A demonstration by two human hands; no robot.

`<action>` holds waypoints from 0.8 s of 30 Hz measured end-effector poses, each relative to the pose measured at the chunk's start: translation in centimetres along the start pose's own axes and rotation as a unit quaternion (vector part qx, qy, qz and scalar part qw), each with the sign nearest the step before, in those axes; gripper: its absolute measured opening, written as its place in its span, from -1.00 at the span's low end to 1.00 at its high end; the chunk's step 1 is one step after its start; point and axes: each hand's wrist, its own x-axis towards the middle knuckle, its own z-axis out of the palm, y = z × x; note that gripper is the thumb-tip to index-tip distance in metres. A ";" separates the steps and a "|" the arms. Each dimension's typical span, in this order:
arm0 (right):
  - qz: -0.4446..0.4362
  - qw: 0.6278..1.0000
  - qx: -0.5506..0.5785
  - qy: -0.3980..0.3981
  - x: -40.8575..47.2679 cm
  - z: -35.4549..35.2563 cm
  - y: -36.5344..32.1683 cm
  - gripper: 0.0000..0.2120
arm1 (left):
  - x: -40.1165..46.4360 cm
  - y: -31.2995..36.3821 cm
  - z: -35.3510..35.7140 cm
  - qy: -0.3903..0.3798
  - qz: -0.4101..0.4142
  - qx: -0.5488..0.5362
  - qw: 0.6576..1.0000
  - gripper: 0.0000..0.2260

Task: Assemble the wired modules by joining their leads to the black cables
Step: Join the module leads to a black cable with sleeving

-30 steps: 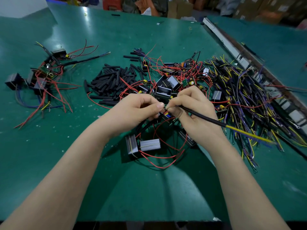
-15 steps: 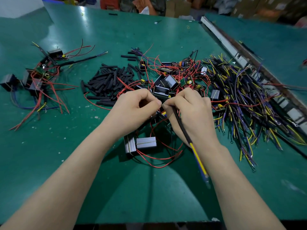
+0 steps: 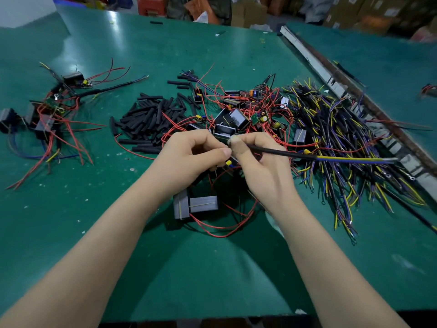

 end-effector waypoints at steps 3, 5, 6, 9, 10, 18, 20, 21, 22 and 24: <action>0.062 0.990 0.120 -0.030 0.1 -0.2 -0.4 -0.90 | 0.0 0.3 -0.1 0.002 -0.025 -0.058 0.998 -0.89; 0.060 0.984 0.161 -0.051 0.1 -0.3 -0.4 -0.92 | 0.0 0.4 -0.3 -0.001 -0.051 -0.095 0.994 -0.89; 0.053 0.982 0.170 -0.063 0.2 -0.4 -0.4 -0.93 | 0.0 0.5 -0.4 0.000 -0.064 -0.103 0.993 -0.87; 0.028 0.987 0.136 -0.084 0.2 -0.9 -0.5 -0.92 | 0.0 0.6 -0.6 0.005 -0.094 -0.124 0.988 -0.81; 0.015 0.990 0.108 -0.086 0.2 -1.1 -0.4 -0.91 | 0.1 0.6 -0.6 0.002 -0.103 -0.131 0.986 -0.79; -0.102 0.988 -0.024 -0.114 0.3 -2.1 -0.8 -0.92 | 0.2 0.4 -1.2 -0.033 -0.121 -0.130 0.984 -0.89; -0.112 0.986 -0.027 -0.118 0.2 -2.2 -0.9 -0.89 | 0.1 0.4 -1.2 -0.038 -0.100 -0.106 0.989 -0.79; -0.117 0.986 -0.033 -0.116 0.3 -2.3 -0.9 -0.87 | 0.1 0.4 -1.2 -0.034 -0.095 -0.095 0.990 -0.78; -0.121 0.985 -0.046 -0.115 0.4 -2.3 -0.9 -0.85 | 0.1 0.4 -1.1 -0.029 -0.093 -0.082 0.992 -0.80; -0.130 0.981 -0.085 -0.119 0.6 -2.1 -0.6 -0.87 | 0.2 0.2 -1.0 -0.024 -0.091 -0.057 0.994 -0.84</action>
